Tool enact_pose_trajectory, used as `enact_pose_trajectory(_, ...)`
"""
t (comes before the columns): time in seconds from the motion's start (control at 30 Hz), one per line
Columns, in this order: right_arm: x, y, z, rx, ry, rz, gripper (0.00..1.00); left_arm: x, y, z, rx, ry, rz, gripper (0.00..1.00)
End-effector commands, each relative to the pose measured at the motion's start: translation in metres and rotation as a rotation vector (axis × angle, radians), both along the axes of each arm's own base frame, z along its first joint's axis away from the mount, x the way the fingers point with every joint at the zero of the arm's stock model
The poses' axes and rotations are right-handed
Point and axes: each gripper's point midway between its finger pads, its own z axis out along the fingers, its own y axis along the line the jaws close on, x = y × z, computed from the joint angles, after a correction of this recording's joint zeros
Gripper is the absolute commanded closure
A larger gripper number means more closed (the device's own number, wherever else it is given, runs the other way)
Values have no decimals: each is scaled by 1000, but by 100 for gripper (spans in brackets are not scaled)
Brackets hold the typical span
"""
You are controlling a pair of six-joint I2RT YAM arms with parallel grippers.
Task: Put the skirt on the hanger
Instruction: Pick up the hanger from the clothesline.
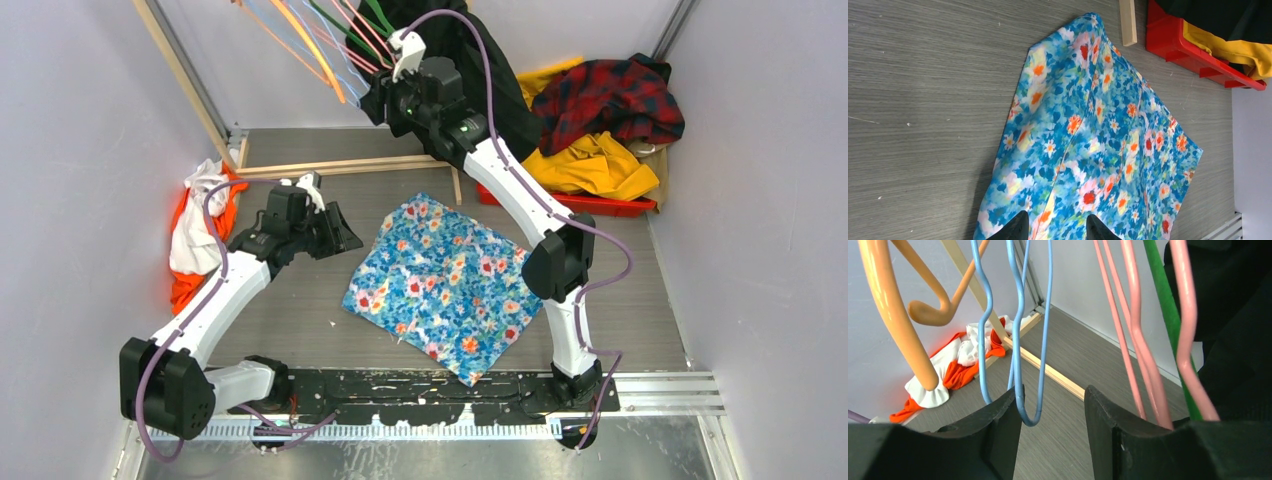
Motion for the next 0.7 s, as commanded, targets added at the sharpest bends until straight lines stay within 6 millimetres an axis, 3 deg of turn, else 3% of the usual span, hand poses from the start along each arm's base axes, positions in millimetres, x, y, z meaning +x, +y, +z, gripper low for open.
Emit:
enact_pose_trajectory(0.0, -14, -12, 76, 98, -148, -6, 47, 8, -2, 9, -18, -46, -12, 55)
enact_pose_trajectory(0.23, -12, -8, 85, 121, -162, -3, 51, 9, -3, 10, -17, -48, -16, 55)
enact_pose_trajectory(0.43, -8, -7, 92, 142, -176, -10, 71, 9, -3, 10, -13, -46, -17, 55)
enact_pose_trajectory(0.5, -9, -7, 94, 147, -180, -9, 82, 9, -3, 10, -14, -45, -19, 55)
enact_pose_trajectory(0.67, -8, -5, 94, 140, -181, -2, 87, 9, -3, 11, -17, -46, -21, 55)
